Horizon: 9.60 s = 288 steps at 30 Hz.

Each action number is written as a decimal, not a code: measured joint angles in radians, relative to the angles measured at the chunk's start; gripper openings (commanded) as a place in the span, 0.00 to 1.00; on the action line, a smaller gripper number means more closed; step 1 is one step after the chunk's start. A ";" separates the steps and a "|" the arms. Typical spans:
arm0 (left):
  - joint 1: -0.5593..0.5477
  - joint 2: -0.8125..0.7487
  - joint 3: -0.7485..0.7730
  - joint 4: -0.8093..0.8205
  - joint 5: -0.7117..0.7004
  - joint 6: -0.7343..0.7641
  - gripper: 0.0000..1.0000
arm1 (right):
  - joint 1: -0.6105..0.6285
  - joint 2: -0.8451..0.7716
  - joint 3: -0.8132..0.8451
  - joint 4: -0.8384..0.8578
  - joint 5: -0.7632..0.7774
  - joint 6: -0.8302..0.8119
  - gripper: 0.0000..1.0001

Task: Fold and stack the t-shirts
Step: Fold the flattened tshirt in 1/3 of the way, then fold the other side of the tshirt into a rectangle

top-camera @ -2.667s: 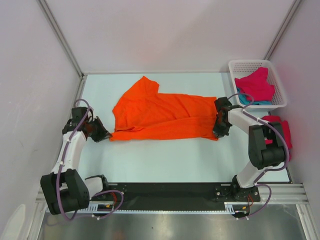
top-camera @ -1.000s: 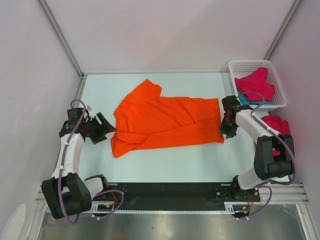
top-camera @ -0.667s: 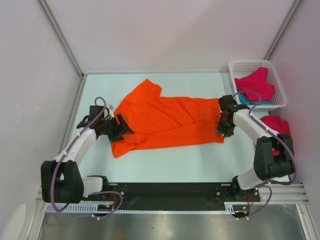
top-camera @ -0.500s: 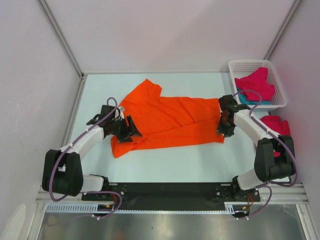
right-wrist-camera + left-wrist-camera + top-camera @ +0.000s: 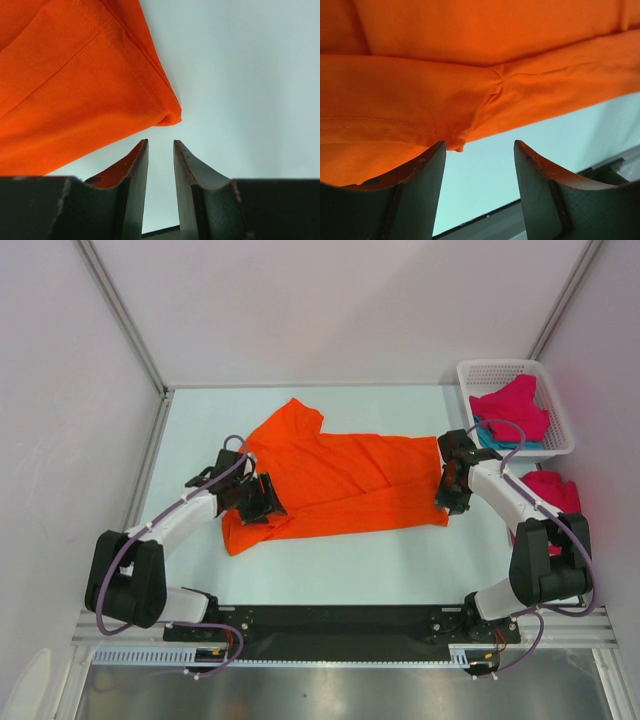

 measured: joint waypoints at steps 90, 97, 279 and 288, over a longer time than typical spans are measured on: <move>-0.103 0.378 0.335 -0.254 -0.607 0.126 0.66 | 0.005 -0.065 -0.034 -0.007 0.008 -0.035 0.31; -0.084 0.386 0.396 -0.256 -0.639 0.134 0.66 | 0.005 -0.039 -0.034 0.000 0.008 -0.035 0.31; 0.299 0.674 0.910 -0.158 -0.021 0.213 0.88 | 0.015 0.194 0.330 0.076 -0.072 -0.065 0.53; 0.320 0.889 1.057 -0.061 0.032 0.130 0.87 | 0.014 0.195 0.329 0.090 -0.076 -0.080 0.52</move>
